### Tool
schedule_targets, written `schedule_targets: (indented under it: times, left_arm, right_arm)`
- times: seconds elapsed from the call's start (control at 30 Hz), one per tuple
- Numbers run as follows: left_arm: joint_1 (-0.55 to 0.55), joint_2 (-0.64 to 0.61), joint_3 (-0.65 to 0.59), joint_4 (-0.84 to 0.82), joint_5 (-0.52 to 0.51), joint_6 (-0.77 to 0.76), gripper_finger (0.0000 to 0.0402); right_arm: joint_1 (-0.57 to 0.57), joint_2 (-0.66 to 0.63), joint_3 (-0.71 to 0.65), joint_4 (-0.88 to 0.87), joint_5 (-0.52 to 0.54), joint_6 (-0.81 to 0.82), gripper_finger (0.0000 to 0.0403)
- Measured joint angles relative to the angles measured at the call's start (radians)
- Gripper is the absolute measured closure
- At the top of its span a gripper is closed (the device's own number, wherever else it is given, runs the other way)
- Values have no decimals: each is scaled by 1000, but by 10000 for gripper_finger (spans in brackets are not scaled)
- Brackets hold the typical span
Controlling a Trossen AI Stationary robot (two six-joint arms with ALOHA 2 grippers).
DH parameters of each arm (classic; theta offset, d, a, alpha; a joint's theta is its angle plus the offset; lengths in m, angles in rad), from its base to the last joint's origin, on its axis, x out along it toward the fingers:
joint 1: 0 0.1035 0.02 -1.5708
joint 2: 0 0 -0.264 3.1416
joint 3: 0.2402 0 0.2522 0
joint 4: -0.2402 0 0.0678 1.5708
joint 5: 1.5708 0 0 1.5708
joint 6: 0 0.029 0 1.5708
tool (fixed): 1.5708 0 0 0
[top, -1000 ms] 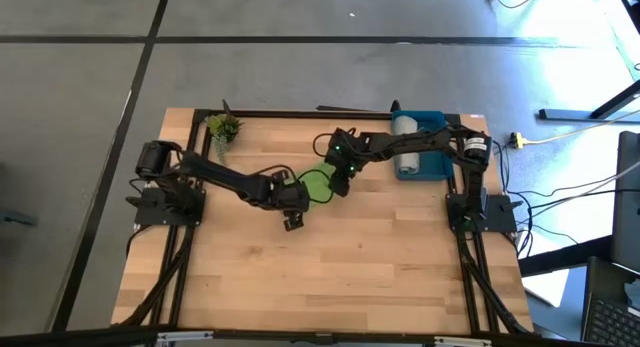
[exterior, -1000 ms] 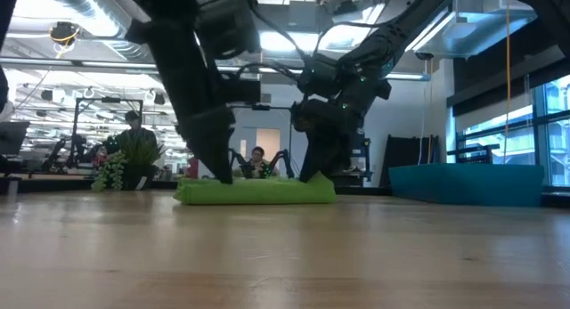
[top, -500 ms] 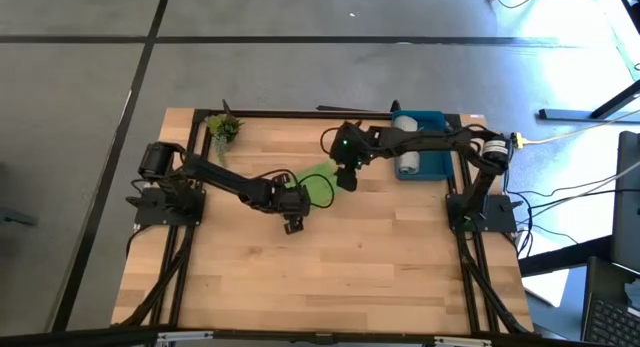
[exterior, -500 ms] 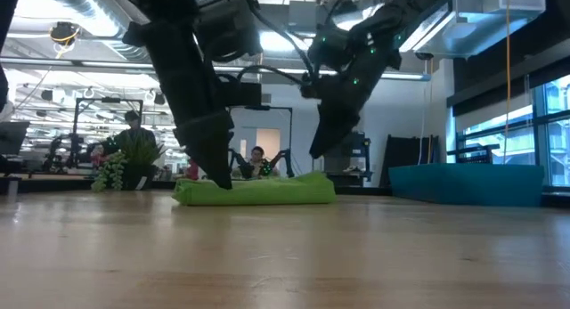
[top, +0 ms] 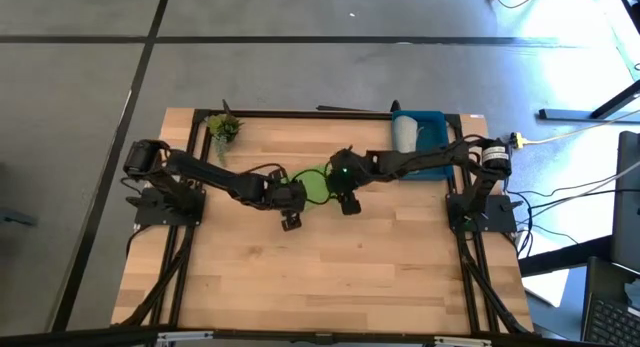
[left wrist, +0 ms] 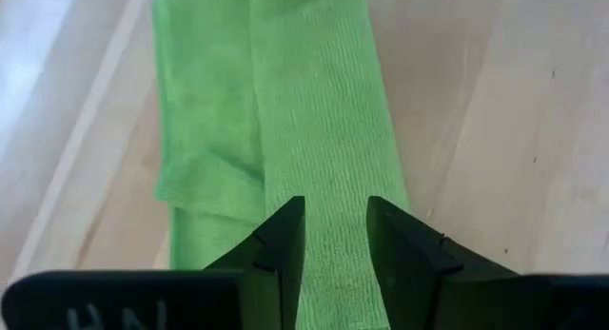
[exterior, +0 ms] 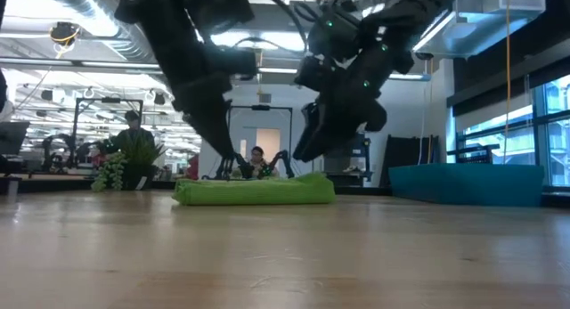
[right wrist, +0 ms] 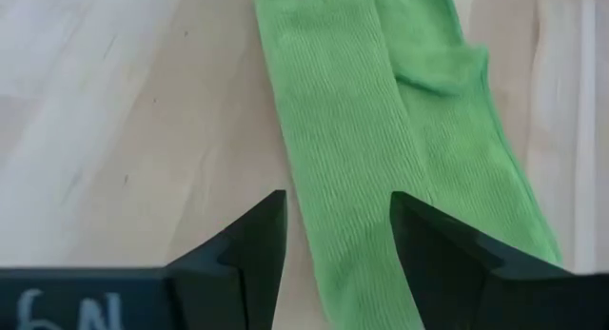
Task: Roll microfiber towels into tight, uniform cylinder then place into a basket
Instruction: Roll the green towel
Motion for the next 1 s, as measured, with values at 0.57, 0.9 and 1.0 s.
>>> schedule_targets:
  times: [0.57,0.9,1.0]
  left_arm:
    - [-23,-38,0,-21,-1,-24,297]
    - [-23,-37,0,-12,-1,-27,297]
    - [-23,-37,0,-14,-1,-27,297]
  right_arm:
    - [-7,85,-207,404,59,-134,215]
    - [-9,153,-203,422,98,-100,248]
    - [-8,156,-203,417,97,-45,296]
